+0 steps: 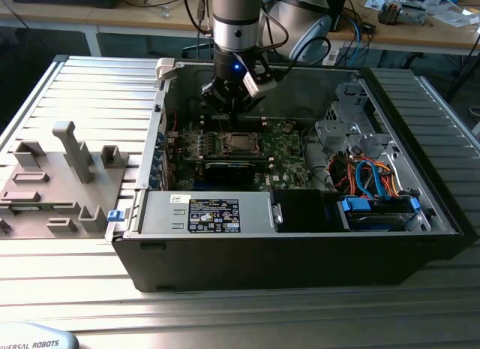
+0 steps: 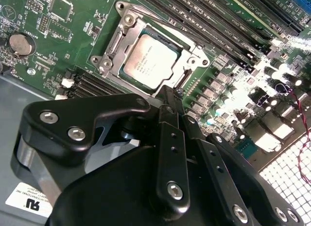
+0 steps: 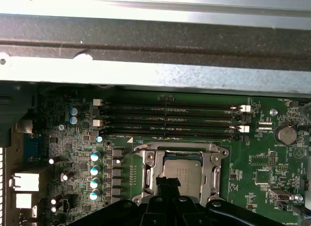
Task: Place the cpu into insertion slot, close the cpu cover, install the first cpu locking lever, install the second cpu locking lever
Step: 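Install the first cpu locking lever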
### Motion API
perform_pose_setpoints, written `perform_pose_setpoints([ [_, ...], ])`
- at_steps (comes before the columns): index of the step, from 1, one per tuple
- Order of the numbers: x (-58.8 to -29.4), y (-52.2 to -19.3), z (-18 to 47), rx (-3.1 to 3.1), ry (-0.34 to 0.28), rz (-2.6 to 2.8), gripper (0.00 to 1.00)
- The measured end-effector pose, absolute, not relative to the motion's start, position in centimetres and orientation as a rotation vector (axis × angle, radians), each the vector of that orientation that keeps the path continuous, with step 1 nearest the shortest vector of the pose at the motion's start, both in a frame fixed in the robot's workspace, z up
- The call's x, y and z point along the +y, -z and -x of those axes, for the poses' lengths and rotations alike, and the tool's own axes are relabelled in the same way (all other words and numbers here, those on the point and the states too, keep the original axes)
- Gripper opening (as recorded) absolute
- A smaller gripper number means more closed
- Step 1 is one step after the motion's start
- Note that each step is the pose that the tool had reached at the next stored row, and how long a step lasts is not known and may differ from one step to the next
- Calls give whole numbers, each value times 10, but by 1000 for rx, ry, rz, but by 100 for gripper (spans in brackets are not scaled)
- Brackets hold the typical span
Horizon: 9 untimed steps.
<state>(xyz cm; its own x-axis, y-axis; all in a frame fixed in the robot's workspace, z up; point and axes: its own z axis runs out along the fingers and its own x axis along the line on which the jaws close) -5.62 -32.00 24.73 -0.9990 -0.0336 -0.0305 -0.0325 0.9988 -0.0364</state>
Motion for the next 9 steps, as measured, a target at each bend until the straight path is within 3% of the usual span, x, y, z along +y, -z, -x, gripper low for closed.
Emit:
perform_pose_setpoints([
  [9,-320,-247,60,3110,56,51,11],
])
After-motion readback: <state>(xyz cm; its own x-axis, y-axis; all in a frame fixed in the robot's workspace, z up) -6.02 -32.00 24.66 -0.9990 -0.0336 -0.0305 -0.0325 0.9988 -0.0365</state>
